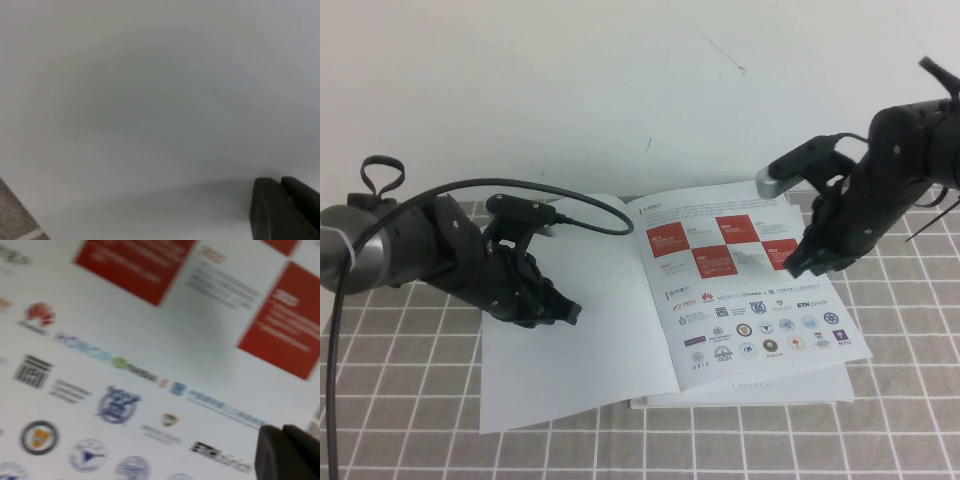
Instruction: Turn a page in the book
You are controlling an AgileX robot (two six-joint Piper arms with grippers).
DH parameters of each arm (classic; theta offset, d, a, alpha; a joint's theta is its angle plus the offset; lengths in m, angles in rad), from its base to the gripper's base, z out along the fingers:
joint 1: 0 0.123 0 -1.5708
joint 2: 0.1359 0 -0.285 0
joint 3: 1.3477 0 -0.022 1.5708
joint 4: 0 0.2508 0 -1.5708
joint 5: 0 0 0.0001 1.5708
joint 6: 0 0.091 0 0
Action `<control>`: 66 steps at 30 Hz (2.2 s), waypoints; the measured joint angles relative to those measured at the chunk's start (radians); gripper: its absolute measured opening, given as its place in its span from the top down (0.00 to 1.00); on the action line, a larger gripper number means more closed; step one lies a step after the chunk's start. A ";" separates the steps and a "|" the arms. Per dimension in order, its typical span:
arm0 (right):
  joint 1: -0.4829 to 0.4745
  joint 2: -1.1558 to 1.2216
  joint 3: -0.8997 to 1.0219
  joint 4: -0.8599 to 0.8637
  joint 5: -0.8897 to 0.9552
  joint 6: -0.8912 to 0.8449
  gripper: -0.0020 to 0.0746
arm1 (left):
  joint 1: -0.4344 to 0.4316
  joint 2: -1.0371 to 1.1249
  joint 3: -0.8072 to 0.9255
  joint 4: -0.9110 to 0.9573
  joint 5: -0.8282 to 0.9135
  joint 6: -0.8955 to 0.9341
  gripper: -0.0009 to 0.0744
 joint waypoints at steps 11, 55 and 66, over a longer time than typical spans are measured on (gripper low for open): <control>-0.150 0.000 -0.002 0.034 0.015 -0.026 0.98 | 0.059 0.131 -0.070 -0.031 0.015 0.006 0.99; -0.152 -0.825 0.163 0.215 0.019 -0.245 0.98 | 0.184 -0.478 -0.301 -0.147 0.421 0.076 0.99; -0.152 -1.335 0.632 0.241 -0.107 -0.246 0.98 | 0.184 -0.941 0.136 -0.254 0.295 0.134 0.99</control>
